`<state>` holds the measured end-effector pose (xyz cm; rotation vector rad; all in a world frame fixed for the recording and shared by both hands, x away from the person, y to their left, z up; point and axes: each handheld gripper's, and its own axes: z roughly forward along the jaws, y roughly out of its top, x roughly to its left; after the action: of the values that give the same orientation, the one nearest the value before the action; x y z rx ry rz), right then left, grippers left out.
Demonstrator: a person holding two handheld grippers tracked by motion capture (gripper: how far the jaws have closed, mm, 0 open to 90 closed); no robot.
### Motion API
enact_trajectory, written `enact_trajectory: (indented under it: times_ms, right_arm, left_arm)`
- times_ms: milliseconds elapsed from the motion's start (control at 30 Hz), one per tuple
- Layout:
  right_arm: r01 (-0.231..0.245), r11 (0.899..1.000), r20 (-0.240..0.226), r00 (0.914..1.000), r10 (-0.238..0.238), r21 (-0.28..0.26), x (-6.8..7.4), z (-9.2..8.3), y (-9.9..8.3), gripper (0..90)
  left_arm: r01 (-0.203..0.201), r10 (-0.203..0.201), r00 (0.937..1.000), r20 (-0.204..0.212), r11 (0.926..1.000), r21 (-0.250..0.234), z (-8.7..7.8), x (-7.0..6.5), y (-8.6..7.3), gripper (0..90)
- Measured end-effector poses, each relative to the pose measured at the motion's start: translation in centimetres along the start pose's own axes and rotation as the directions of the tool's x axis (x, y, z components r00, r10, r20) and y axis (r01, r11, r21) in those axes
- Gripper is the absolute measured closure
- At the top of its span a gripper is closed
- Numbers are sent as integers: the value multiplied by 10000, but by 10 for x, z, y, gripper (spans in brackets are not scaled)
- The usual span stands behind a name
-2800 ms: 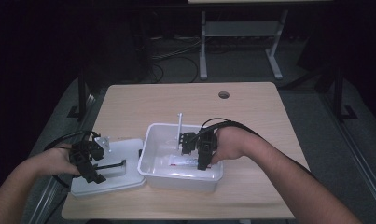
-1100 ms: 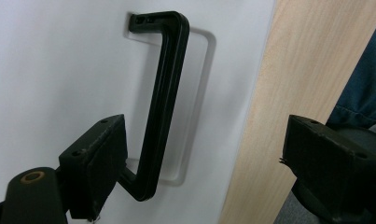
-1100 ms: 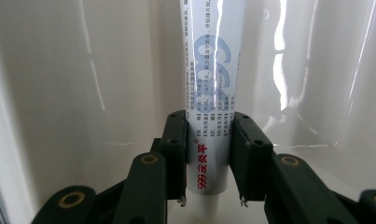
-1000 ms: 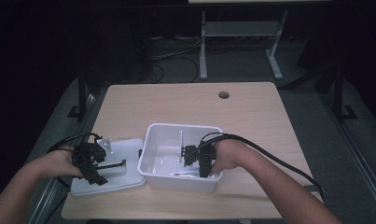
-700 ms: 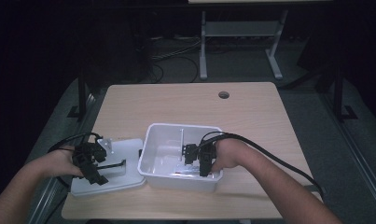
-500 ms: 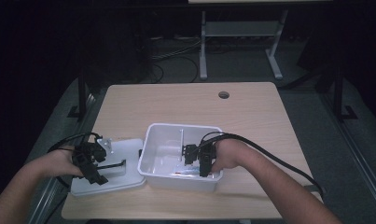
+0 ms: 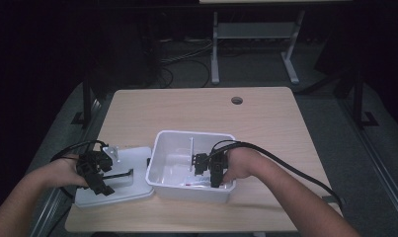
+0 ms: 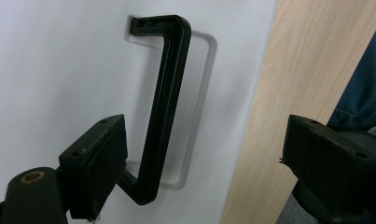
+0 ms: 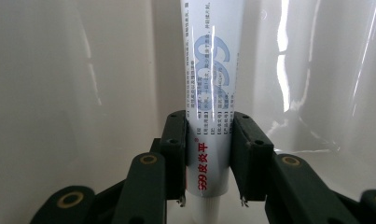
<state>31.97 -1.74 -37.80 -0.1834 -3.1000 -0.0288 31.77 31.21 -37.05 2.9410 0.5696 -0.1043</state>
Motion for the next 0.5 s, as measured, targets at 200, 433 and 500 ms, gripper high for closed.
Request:
enact_trajectory:
  times_ms: [200, 433, 500]
  right_arm:
    - [43, 10000, -53, 10000, -43, 6, -1, 1, 0, 670]
    - [120, 9998, -67, 9999, -122, -174, -2, -1, 0, 663]
    - [115, 9998, -71, 9999, -116, -144, -2, -1, 0, 659]
  left_arm:
    - [12, -13, 10000, -34, 10000, -28, 0, 0, -1, 135]
    - [-1, 1, 10000, -42, 10000, 0, 1, 0, 0, 136]
    - [-7, 8, 10000, -55, 10000, 24, 1, 0, 0, 135]
